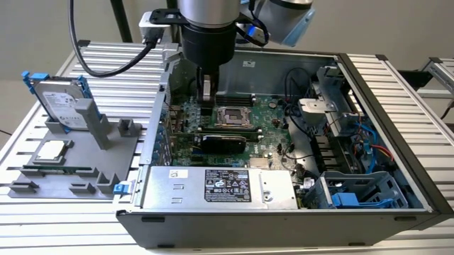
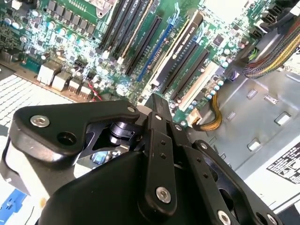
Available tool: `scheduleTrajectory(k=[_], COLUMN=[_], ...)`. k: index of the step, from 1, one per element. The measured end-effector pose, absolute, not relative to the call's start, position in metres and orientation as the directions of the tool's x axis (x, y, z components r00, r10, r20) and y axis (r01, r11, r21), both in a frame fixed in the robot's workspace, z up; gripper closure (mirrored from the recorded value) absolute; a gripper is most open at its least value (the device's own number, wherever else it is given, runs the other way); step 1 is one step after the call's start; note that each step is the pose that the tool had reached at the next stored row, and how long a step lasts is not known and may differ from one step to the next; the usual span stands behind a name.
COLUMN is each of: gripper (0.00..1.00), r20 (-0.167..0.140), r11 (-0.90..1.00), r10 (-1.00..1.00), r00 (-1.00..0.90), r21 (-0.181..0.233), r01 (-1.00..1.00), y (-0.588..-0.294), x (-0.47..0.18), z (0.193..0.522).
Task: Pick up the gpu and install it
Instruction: 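Press down on the gpu until it lock into place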
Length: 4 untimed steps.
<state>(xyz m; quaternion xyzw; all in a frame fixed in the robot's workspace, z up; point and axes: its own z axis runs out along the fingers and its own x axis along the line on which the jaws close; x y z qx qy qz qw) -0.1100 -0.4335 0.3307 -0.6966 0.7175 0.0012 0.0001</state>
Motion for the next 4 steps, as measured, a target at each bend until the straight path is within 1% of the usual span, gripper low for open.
scheduleTrajectory(k=[4], gripper=[1.00], r20=[-0.003], r11=[0.029], r10=[-1.000], r00=[-0.029], r21=[0.002], r01=[-1.000], y=[-0.4335], x=[-0.1100], z=[0.3307])
